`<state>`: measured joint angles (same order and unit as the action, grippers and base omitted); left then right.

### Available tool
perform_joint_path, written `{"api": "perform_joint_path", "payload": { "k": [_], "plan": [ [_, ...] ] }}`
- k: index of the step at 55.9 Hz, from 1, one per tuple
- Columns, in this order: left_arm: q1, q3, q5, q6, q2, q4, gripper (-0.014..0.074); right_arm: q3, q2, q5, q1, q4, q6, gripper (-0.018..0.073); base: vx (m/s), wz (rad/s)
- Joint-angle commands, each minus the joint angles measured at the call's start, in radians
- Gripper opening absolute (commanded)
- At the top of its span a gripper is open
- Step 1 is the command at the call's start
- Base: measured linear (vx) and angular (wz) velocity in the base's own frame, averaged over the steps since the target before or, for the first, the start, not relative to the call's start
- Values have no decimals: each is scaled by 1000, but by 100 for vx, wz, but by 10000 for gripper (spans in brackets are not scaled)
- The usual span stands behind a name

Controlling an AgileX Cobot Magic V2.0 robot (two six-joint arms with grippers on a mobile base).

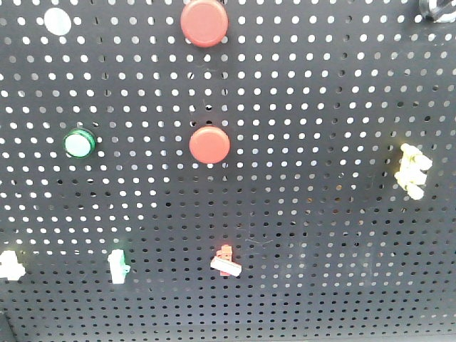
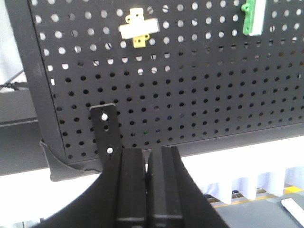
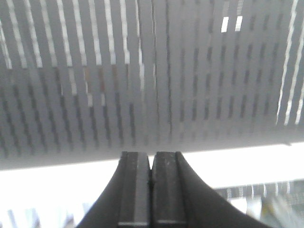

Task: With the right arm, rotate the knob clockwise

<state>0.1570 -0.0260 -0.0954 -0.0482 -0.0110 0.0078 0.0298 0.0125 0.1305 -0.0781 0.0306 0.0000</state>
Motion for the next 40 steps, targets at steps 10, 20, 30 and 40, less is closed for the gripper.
{"api": "perform_joint_path", "payload": {
  "k": [10,20,30,40],
  "plan": [
    [7,-20,87,3,-17,-8,3,7,11,36,-4,-8,0,-12,0,0],
    [7,-20,87,3,-17,-8,3,7,11,41,-4,-8,0,-12,0,0],
    [7,-20,87,3,-17,-8,3,7,11,41,-4,-8,0,-11,0,0],
    [7,-20,87,3,-17,-8,3,7,11,41,-4,-8,0,-9,0,0]
  ]
}}
